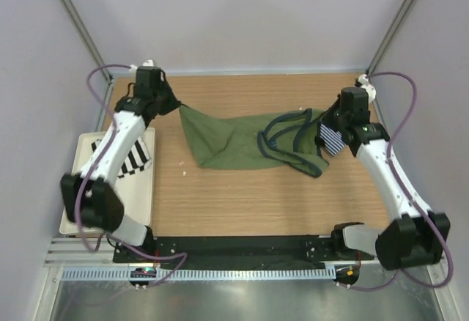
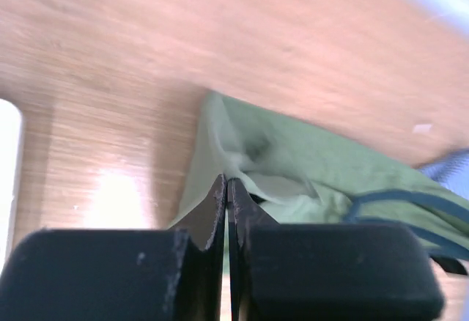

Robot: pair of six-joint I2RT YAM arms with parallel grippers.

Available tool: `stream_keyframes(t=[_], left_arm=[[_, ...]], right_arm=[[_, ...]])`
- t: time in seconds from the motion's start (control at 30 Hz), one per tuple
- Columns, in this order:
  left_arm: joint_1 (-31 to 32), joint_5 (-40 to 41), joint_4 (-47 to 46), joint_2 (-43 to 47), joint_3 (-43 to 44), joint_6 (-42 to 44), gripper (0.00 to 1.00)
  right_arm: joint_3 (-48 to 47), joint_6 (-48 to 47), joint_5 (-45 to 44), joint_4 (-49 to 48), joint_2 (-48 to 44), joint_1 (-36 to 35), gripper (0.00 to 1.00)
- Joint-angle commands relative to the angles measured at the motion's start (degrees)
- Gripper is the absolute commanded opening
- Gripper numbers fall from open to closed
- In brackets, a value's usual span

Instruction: Fold and stack the tank tops

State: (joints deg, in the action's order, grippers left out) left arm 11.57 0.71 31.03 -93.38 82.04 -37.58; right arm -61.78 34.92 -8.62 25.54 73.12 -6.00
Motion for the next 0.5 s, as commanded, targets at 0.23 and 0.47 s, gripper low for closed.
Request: stream_keyframes(t=[0.23,0.47], left_arm=[[0.2,24.5,-3.9,41.9,-34.9,-9.8,0.0],[0.1,20.6,-2.9,49.0,-42.0,-10.6,0.75]], right_arm=[[23.1,11.9,-14.3,6.6,-33.2,0.4,0.01],[32.2,9.6,-9.3,7.7,-50.8,0.4,0.71]])
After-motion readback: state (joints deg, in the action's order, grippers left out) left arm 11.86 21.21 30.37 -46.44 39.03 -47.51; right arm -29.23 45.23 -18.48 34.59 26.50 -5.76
